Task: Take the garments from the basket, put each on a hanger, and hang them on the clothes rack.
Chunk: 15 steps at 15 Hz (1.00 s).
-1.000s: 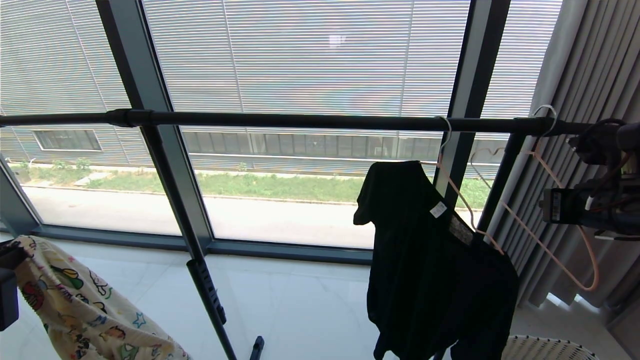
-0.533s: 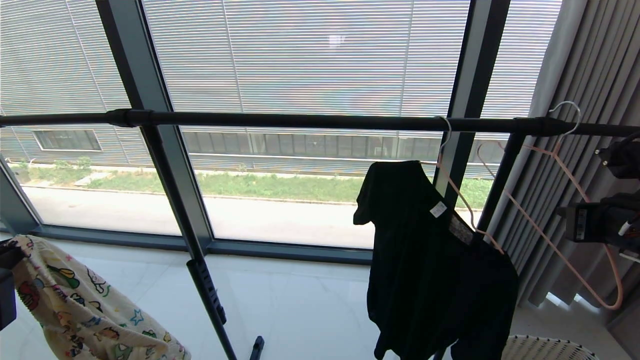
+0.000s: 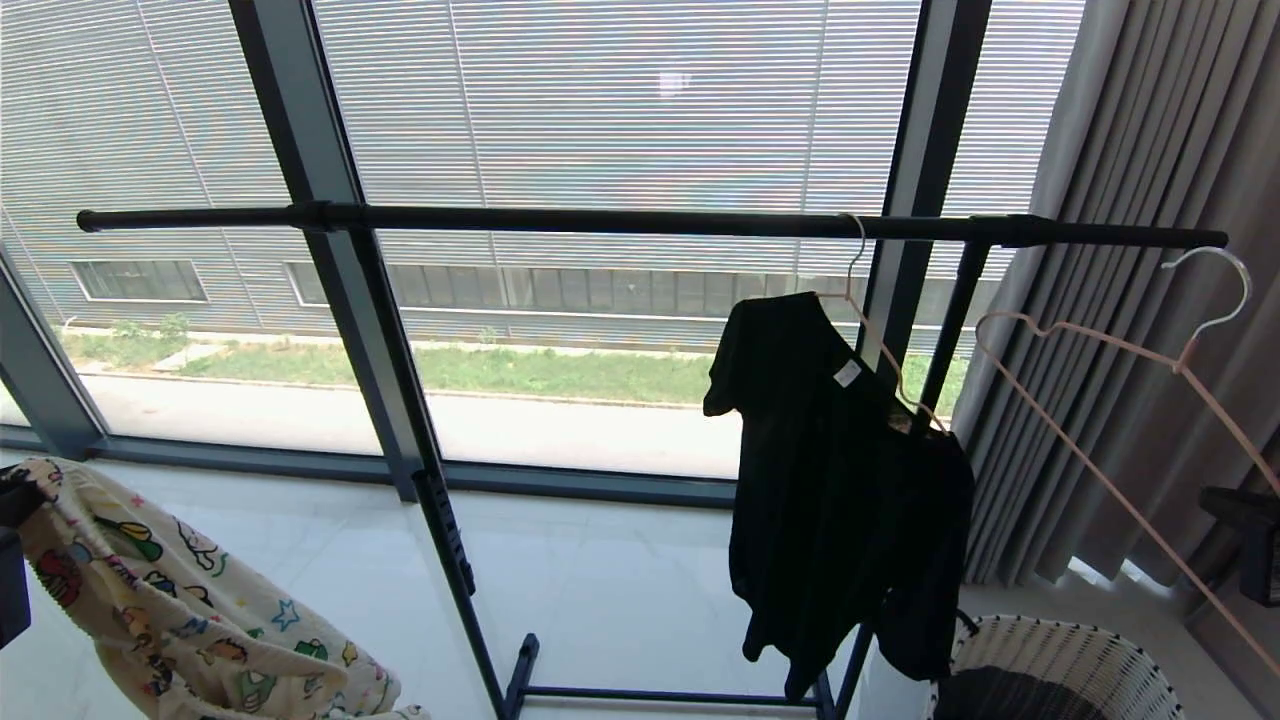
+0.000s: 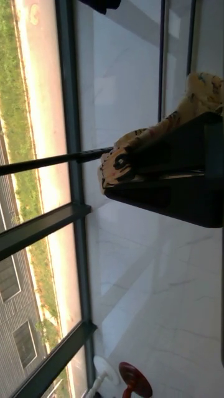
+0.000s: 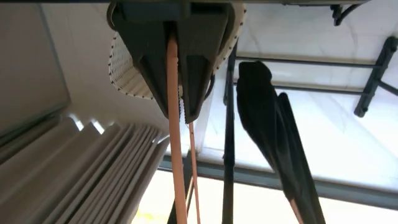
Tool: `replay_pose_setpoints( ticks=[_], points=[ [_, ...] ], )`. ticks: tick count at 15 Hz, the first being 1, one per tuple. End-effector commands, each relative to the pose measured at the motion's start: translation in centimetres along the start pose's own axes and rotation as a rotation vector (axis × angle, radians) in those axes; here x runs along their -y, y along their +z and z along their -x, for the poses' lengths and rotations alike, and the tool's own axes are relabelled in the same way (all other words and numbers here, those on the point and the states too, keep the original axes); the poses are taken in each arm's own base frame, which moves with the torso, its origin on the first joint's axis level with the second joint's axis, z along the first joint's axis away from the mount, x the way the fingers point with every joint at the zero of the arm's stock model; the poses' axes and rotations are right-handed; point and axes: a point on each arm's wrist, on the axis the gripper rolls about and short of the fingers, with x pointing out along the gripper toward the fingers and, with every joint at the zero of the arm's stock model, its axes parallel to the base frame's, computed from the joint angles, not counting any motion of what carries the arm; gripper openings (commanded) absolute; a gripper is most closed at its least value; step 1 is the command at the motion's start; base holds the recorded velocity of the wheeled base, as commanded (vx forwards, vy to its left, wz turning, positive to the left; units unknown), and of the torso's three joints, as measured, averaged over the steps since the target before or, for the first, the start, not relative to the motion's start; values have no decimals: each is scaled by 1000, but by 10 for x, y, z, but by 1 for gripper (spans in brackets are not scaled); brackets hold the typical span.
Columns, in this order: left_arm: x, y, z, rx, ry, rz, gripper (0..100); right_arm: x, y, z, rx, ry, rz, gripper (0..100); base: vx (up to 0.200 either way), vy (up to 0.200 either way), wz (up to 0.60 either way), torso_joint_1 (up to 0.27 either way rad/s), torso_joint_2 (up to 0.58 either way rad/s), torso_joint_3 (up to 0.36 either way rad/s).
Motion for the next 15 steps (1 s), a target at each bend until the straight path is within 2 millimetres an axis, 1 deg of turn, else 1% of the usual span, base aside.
replay_pose_setpoints(
  ticks=[1, 4, 6, 8, 10, 11, 12, 13, 15],
  points=[
    [1, -2, -1, -8, -3, -2, 0, 2, -5, 26, 46, 26, 3, 0, -200, 0, 0, -2, 2, 2],
    [3, -7, -1, -21, -11, -8, 0, 3, -8, 39, 64, 76, 3, 0, -200, 0, 0, -2, 2, 9],
    [5, -9, 2, -4, -39, -29, 0, 1, -8, 45, 89, 184, 7, 0, 0, 0, 0, 0, 0, 0],
    [13, -11, 7, 36, -143, -53, 0, -1, -9, 46, 94, 275, 21, 0, 0, 0, 0, 0, 0, 0],
    [23, -11, 9, 71, -264, -93, 0, -5, -14, 45, 64, 402, 36, 0, 0, 0, 0, 0, 0, 0],
    [32, -3, 3, 73, -336, -112, 0, -12, -23, 42, 6, 515, 51, 0, 0, 0, 0, 0, 0, 0],
    [35, 3, -3, 65, -344, -106, 0, -15, -29, 39, -25, 558, 59, 0, 0, 0, 0, 0, 0, 0],
    [44, 19, -21, 60, -335, -67, 0, -23, -40, 37, -73, 639, 88, 0, 0, 0, 0, 0, 0, 0],
    [62, 45, -61, 81, -218, -12, 0, -36, -57, 40, -134, 789, 162, 0, 0, 0, 0, 0, 0, 0]
  ],
)
